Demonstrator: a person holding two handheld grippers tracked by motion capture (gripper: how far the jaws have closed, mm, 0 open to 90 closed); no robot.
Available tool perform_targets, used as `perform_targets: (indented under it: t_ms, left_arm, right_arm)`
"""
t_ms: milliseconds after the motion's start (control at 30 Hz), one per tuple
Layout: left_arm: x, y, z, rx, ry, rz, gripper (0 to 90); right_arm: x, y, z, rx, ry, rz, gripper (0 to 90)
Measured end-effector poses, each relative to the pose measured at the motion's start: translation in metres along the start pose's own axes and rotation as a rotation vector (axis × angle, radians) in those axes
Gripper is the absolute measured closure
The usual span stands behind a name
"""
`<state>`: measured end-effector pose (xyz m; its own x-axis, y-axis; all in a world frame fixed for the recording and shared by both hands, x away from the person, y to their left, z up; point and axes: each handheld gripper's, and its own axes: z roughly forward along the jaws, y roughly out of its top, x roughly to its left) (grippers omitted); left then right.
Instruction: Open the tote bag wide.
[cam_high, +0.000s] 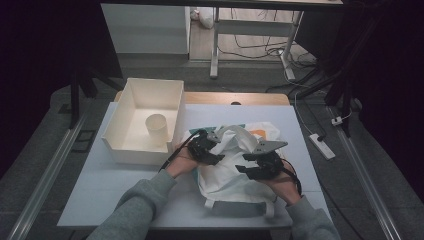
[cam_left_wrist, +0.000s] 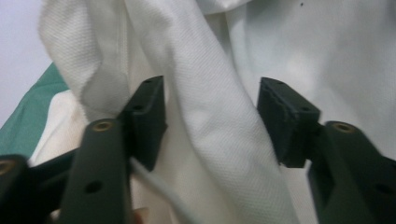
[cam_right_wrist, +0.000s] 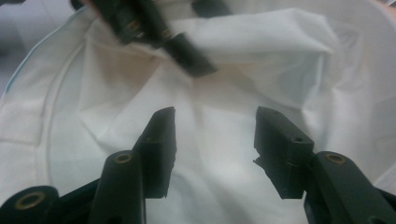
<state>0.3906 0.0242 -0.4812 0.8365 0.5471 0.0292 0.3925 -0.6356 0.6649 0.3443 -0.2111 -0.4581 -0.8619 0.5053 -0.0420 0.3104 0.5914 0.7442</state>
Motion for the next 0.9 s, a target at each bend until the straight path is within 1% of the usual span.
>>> perform_targets:
  t_ms: [33,100,167,233,267,333,367,433,500,567,600,633,700,767,833,867,900]
  left_arm:
    - [0.0,0.0,0.0,-0.004,0.008,0.0,54.1]
    - [0.0,0.0,0.0,-0.006,0.034,0.003,64.7]
    - [0.002,-0.001,-0.002,-0.016,0.038,-0.006,72.2]
    - [0.005,-0.001,-0.004,-0.025,0.044,-0.012,81.4]
    - [0.006,-0.002,-0.005,-0.033,0.039,-0.023,83.5]
    - [0.008,-0.002,-0.006,-0.039,0.03,-0.031,85.1]
    - [0.008,-0.002,-0.006,-0.04,0.032,-0.03,85.4]
    - [0.007,-0.002,-0.006,-0.041,0.035,-0.029,85.9]
    - [0.007,-0.003,-0.007,-0.043,0.038,-0.03,86.2]
    - [0.006,-0.003,-0.007,-0.048,0.039,-0.031,86.3]
    - [0.005,-0.003,-0.007,-0.048,0.04,-0.029,86.3]
    - [0.005,-0.003,-0.007,-0.05,0.042,-0.03,86.3]
    - [0.004,-0.003,-0.007,-0.05,0.044,-0.031,86.3]
    - [0.003,-0.003,-0.008,-0.053,0.048,-0.032,86.3]
    - [0.003,-0.002,-0.008,-0.06,0.051,-0.035,86.5]
    - [0.003,-0.002,-0.008,-0.059,0.052,-0.033,86.6]
    - [0.003,-0.002,-0.008,-0.065,0.052,-0.039,86.7]
  right_arm:
    - [0.002,-0.001,0.001,0.012,0.005,-0.01,47.3]
    - [0.005,-0.002,0.004,0.045,0.011,-0.025,45.3]
    - [0.006,-0.005,0.01,0.083,0.034,-0.026,42.5]
    - [0.009,-0.008,0.019,0.119,0.058,-0.018,41.0]
    - [0.012,-0.008,0.023,0.134,0.067,-0.019,40.9]
    - [0.022,-0.007,0.033,0.168,0.086,-0.057,39.0]
    - [0.026,-0.005,0.037,0.181,0.088,-0.076,38.2]
    - [0.031,-0.003,0.043,0.197,0.095,-0.106,37.9]
    - [0.031,-0.004,0.047,0.214,0.102,-0.11,37.7]
    - [0.027,-0.007,0.051,0.23,0.121,-0.089,38.6]
    - [0.026,-0.008,0.053,0.236,0.123,-0.083,40.0]
    - [0.026,-0.009,0.055,0.24,0.121,-0.088,42.1]
    - [0.028,-0.01,0.058,0.259,0.099,-0.114,47.9]
    - [0.031,-0.011,0.06,0.269,0.089,-0.135,55.4]
    - [0.033,-0.013,0.061,0.277,0.066,-0.153,65.6]
    - [0.035,-0.013,0.06,0.274,0.053,-0.169,73.7]
    - [0.037,-0.013,0.059,0.281,0.025,-0.194,81.7]
